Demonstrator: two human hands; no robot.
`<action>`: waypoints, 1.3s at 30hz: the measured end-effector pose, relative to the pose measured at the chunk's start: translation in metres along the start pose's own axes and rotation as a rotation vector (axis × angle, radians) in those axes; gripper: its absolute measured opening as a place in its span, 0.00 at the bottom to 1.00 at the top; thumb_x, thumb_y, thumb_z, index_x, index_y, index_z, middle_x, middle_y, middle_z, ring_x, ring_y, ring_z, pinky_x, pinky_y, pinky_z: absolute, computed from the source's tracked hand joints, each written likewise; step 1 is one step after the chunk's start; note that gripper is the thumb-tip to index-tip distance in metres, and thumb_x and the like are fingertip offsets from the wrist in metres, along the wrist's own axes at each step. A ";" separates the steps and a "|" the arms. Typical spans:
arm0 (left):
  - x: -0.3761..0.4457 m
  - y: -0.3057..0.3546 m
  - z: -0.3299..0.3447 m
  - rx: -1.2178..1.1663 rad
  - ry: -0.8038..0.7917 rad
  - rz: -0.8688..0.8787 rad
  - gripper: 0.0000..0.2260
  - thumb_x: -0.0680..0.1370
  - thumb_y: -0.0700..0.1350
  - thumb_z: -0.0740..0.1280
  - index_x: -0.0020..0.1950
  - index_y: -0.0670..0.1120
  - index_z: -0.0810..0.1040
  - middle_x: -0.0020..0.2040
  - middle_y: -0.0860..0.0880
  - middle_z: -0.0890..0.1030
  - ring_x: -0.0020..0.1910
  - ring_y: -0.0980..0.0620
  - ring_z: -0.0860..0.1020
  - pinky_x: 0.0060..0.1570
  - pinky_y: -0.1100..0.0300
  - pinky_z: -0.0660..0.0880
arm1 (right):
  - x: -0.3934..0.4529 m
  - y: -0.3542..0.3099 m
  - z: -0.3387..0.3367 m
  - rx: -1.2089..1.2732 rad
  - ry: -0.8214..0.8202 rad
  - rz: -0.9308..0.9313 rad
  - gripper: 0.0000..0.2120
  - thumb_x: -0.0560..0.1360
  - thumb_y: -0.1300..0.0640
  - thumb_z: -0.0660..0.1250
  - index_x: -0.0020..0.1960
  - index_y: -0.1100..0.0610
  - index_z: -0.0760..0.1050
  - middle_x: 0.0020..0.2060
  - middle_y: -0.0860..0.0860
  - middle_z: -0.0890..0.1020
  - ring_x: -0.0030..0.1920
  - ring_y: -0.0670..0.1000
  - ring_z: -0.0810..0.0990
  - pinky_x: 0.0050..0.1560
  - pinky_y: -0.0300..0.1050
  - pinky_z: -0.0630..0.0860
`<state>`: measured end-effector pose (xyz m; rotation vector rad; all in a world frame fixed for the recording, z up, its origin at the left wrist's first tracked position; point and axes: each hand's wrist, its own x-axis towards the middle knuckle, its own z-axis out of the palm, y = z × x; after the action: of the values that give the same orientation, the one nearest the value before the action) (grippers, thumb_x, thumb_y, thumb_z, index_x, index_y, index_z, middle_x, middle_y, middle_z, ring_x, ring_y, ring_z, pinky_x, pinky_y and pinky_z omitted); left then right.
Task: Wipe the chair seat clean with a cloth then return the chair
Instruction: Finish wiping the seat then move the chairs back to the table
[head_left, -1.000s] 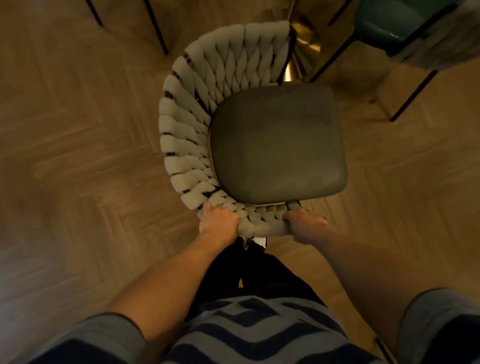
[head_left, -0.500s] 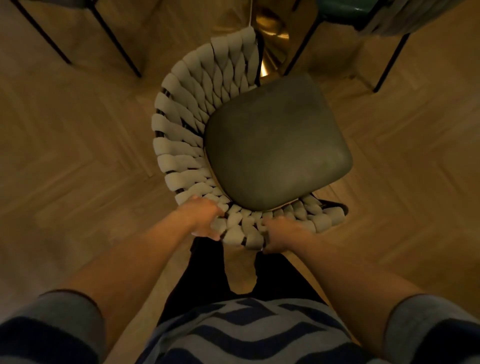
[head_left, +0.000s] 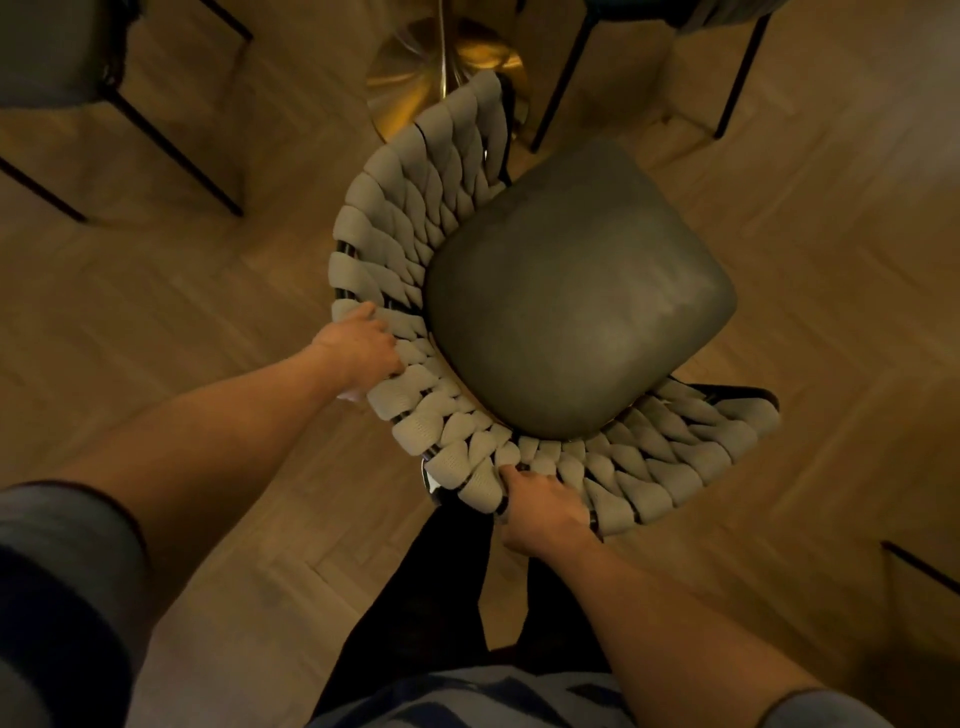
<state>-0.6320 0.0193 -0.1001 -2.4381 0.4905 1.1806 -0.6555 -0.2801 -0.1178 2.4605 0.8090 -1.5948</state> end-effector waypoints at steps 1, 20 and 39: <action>0.000 0.000 0.002 0.018 0.035 0.007 0.23 0.73 0.53 0.70 0.67 0.60 0.71 0.61 0.51 0.76 0.64 0.46 0.70 0.66 0.44 0.60 | 0.000 0.000 0.001 -0.008 0.012 0.003 0.29 0.73 0.52 0.70 0.71 0.50 0.64 0.63 0.54 0.78 0.63 0.61 0.76 0.61 0.59 0.75; -0.029 0.140 -0.011 -0.349 0.052 -0.218 0.10 0.76 0.51 0.64 0.57 0.58 0.78 0.49 0.54 0.80 0.55 0.48 0.74 0.60 0.47 0.62 | -0.034 0.112 -0.011 -0.351 -0.018 -0.111 0.26 0.77 0.54 0.68 0.73 0.45 0.64 0.64 0.51 0.78 0.64 0.57 0.77 0.59 0.54 0.73; -0.045 0.248 -0.037 -1.196 0.140 -0.478 0.27 0.67 0.55 0.66 0.66 0.58 0.75 0.63 0.51 0.76 0.66 0.48 0.70 0.68 0.51 0.66 | -0.062 0.194 -0.035 -0.325 0.307 -0.222 0.19 0.73 0.55 0.67 0.63 0.47 0.72 0.54 0.49 0.82 0.55 0.55 0.80 0.56 0.48 0.68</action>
<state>-0.7494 -0.2070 -0.0900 -3.2588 -1.0369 1.2527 -0.5521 -0.4564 -0.0866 2.4681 1.3092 -1.0385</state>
